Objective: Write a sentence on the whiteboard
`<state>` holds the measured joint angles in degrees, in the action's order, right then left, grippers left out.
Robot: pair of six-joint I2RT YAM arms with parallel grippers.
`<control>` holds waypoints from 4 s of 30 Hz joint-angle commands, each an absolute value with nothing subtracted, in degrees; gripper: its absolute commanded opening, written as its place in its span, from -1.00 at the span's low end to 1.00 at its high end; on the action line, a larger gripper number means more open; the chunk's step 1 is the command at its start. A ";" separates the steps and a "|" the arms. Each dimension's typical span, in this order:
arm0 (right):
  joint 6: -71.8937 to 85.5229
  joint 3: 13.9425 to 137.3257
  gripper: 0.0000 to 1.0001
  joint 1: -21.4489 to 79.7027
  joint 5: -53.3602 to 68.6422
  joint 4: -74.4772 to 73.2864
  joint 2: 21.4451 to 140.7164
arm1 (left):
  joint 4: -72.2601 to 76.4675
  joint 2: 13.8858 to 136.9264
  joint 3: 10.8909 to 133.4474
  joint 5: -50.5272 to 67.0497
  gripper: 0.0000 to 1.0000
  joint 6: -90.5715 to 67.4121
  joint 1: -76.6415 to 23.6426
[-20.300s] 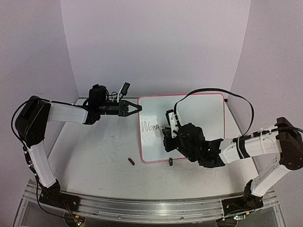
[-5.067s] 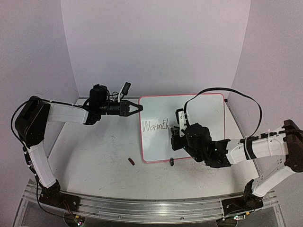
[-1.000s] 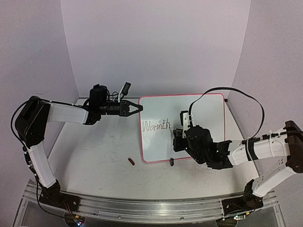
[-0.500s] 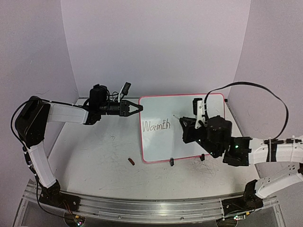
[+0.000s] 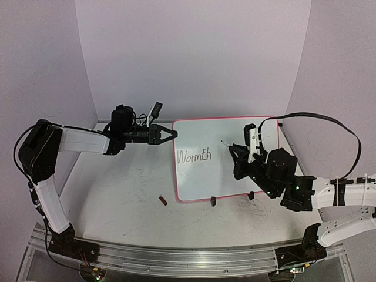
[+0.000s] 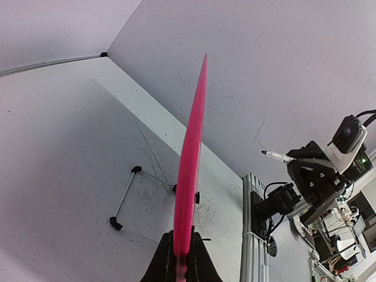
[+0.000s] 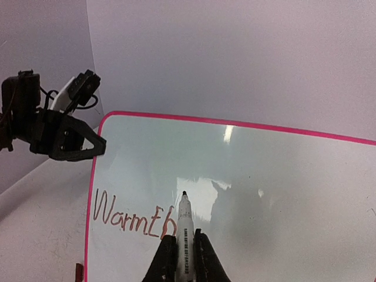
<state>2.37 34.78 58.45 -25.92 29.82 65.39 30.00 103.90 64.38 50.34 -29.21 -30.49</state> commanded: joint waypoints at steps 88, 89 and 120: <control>3.60 39.16 -1.00 55.28 -29.05 34.05 79.54 | 23.38 101.59 63.01 45.98 -1.00 -25.49 -33.49; 3.58 39.09 -1.00 55.27 -29.08 33.97 79.40 | 23.38 101.64 62.98 45.98 -1.00 -25.53 -33.49; 4.72 34.67 -1.00 55.98 -26.10 32.41 73.77 | 23.38 101.66 63.16 45.92 -1.00 -25.40 -33.49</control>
<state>4.49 35.40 55.66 -27.30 31.85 74.46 27.33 101.73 62.96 47.35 -26.98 -31.51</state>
